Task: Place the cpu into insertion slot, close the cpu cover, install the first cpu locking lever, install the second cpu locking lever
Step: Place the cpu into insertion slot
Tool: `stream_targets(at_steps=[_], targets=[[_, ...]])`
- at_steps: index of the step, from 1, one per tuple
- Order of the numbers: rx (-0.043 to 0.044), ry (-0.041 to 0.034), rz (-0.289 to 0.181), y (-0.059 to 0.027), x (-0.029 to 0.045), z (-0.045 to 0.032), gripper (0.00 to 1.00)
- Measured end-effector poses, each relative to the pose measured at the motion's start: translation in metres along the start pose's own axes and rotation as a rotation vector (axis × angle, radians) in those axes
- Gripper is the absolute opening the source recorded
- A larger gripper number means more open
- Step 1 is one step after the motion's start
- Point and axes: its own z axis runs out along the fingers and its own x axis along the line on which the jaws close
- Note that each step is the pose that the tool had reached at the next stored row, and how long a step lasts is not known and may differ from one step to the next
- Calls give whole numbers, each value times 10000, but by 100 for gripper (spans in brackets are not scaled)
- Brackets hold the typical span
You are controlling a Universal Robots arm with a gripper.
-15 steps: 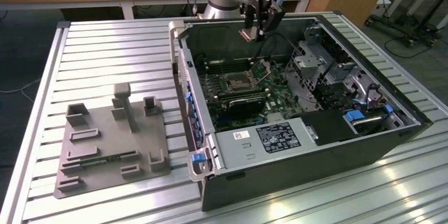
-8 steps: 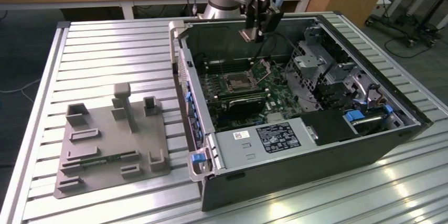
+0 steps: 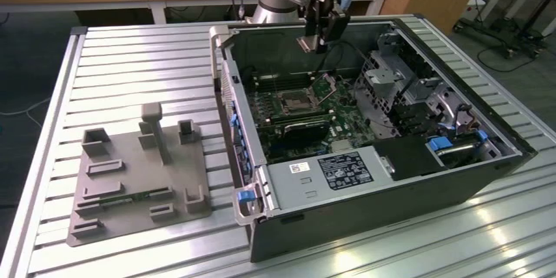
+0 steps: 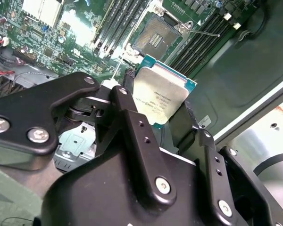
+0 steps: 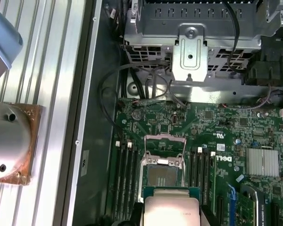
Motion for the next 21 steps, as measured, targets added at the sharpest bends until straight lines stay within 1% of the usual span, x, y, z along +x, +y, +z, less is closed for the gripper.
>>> stream_targets(at_steps=[9,21], targets=[[-1,1,8,-2,0,10,54],[-1,-1,26,-9,-1,60,54]])
